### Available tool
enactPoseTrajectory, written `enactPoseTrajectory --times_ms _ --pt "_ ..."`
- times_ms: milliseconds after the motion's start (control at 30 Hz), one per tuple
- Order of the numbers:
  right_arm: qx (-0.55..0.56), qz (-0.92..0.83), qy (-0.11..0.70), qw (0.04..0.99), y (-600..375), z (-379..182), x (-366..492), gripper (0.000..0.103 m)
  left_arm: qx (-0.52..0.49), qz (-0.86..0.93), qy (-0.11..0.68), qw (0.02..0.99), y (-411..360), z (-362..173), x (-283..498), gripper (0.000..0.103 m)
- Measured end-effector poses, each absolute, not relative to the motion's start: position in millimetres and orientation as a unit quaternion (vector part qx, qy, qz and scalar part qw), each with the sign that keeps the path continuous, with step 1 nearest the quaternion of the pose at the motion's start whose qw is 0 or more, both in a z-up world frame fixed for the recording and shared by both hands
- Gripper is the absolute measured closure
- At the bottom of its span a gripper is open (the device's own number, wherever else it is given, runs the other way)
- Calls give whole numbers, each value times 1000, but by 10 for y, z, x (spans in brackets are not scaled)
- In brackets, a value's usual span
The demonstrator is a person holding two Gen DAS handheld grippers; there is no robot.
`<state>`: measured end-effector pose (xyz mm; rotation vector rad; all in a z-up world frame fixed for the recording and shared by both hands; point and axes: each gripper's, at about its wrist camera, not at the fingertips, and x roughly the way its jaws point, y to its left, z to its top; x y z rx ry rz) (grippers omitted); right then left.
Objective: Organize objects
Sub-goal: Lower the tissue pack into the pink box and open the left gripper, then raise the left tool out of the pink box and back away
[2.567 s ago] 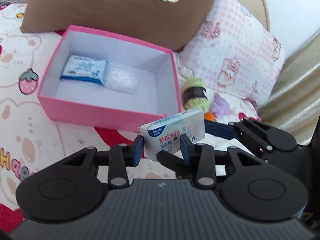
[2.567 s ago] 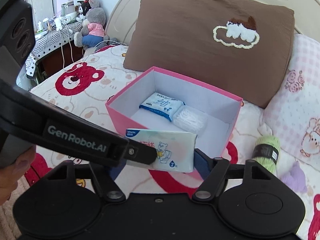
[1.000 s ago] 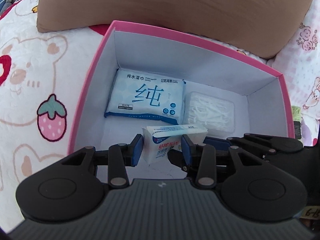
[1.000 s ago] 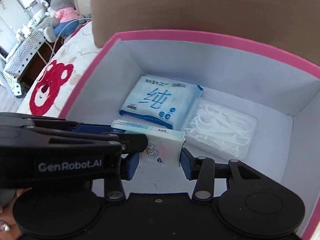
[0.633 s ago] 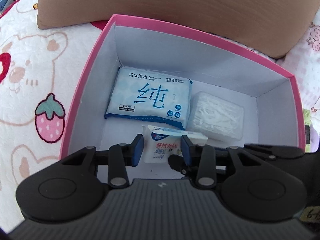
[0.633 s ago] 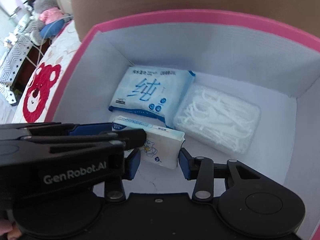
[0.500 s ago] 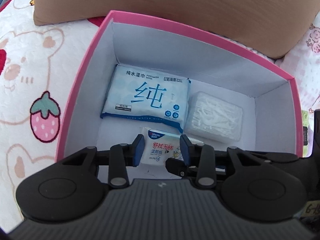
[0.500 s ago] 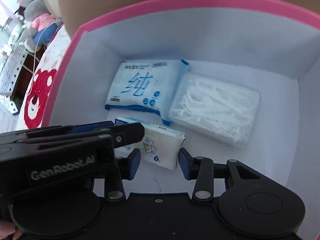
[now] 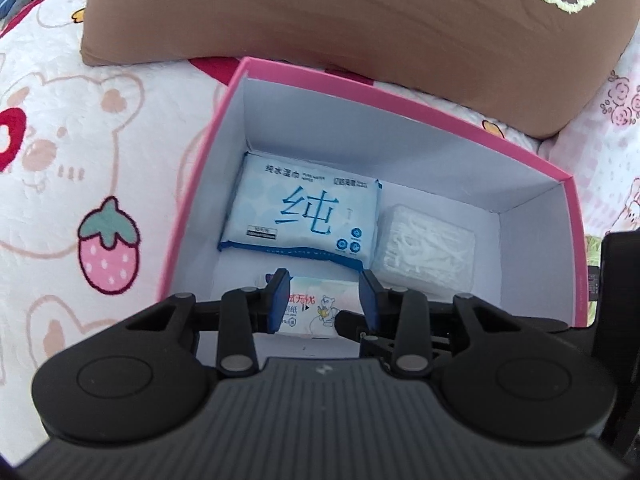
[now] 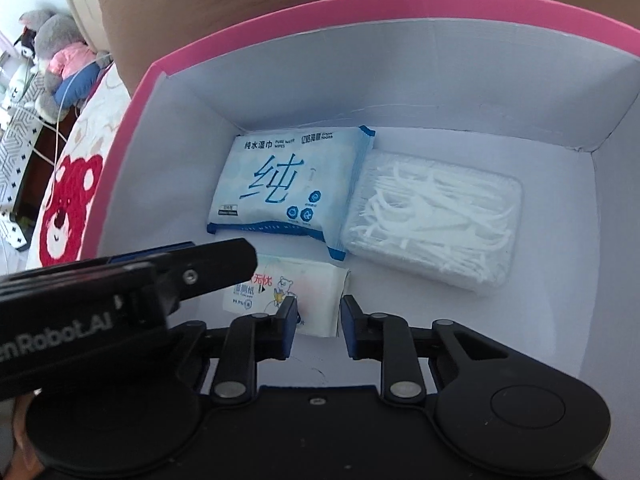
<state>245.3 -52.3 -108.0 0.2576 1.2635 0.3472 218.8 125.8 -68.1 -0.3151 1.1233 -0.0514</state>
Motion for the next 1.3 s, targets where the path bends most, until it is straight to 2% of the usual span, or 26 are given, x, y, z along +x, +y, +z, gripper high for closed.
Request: enactPoseTrajectory --times_ms 233,467,533,567,733,933,1167,1300 --pt "131 173 572 791 -438 -1073 2429 74 -152 -18 528 835 1337 -615 2118 67" --pt "34 210 514 831 -493 -752 2139 72 -150 -27 525 838 1353 -484 1973 67" --pt "15 222 500 837 -541 -633 2045 65 -149 -28 523 839 1342 -434 1920 67" --pt "4 227 495 839 -551 -574 1998 61 -143 -27 521 841 1322 -401 1883 64" --pt "-40 242 484 840 -606 -270 1859 61 -129 -31 524 841 1254 -269 1769 62" --pt "-39 254 462 849 -785 51 1627 55 -109 -36 513 851 1166 20 1599 56" --pt "-48 260 447 855 -947 338 1343 51 -75 -64 498 862 948 364 1265 45" --pt "-61 268 437 856 -989 488 1159 42 -74 -68 501 859 909 479 1125 43"
